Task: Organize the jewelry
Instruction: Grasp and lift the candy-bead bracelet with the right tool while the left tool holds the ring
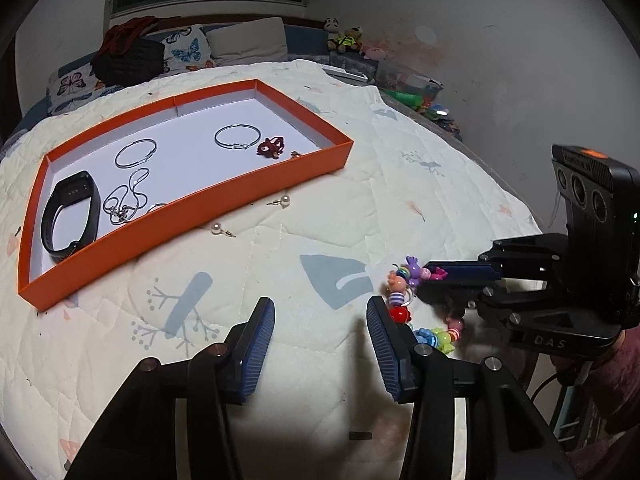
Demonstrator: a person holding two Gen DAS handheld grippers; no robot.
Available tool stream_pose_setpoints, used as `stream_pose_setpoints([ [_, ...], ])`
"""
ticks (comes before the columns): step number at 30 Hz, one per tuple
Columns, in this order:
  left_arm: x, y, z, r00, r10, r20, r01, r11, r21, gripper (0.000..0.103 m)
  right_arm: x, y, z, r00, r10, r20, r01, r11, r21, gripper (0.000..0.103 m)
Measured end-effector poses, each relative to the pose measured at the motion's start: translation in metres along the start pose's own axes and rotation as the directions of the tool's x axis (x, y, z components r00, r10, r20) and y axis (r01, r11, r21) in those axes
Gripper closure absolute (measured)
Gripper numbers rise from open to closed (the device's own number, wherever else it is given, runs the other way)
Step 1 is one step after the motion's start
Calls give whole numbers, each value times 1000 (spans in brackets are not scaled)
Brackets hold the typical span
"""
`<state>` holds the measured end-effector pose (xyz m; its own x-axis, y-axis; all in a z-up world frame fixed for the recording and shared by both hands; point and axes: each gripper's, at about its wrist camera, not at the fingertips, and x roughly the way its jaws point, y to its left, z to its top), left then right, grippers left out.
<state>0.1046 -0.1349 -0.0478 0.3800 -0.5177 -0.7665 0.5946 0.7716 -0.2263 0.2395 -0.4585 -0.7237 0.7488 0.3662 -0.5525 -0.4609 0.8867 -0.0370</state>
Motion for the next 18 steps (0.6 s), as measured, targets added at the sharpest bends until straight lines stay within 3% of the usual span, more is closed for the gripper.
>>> stream_pose_setpoints([
  [10,5,-24,-5,999,-45,-7,45,994,102,52,-61,-4,22,977,25,211,-26,1000,1,90],
  [18,24,-40,1,997,-72,-19,74,987,144,53,-51,-25,8,988,-15,153,2,997,83,90],
])
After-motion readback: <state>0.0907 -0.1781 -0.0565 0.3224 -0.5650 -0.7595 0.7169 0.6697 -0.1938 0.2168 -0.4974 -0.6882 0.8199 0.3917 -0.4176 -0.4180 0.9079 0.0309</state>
